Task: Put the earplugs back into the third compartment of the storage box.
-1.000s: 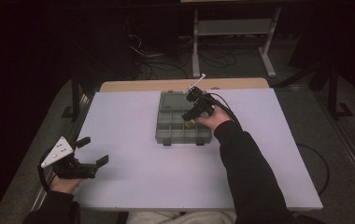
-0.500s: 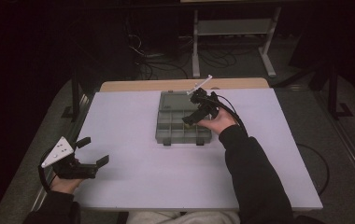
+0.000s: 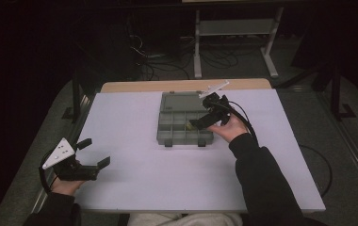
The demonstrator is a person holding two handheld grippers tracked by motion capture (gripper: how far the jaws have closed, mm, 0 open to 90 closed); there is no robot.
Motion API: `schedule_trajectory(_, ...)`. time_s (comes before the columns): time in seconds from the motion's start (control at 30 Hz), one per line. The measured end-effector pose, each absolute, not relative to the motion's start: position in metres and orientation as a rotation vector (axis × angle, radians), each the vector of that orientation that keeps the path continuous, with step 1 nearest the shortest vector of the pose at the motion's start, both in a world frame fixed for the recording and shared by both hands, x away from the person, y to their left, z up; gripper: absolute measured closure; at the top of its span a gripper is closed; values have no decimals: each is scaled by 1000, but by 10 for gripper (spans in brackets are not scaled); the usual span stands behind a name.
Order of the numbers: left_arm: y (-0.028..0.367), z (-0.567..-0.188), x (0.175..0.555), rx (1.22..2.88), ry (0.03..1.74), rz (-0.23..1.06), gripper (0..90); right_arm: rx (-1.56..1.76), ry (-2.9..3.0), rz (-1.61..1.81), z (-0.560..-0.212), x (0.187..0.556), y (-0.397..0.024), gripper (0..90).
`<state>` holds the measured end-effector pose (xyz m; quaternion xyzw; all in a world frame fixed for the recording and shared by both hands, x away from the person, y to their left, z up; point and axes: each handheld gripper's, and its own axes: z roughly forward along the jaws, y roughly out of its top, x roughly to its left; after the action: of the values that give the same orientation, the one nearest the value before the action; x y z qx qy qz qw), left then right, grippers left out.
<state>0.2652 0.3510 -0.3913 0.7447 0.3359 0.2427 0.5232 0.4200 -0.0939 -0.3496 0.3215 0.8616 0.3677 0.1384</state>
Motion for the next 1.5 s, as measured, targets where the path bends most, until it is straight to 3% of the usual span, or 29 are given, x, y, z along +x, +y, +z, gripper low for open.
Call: schedule_trajectory(1.5, 351, -390, 264, 1784, 799, 585, 0, 979, 2210, 1421, -392, 316, -209, 0)
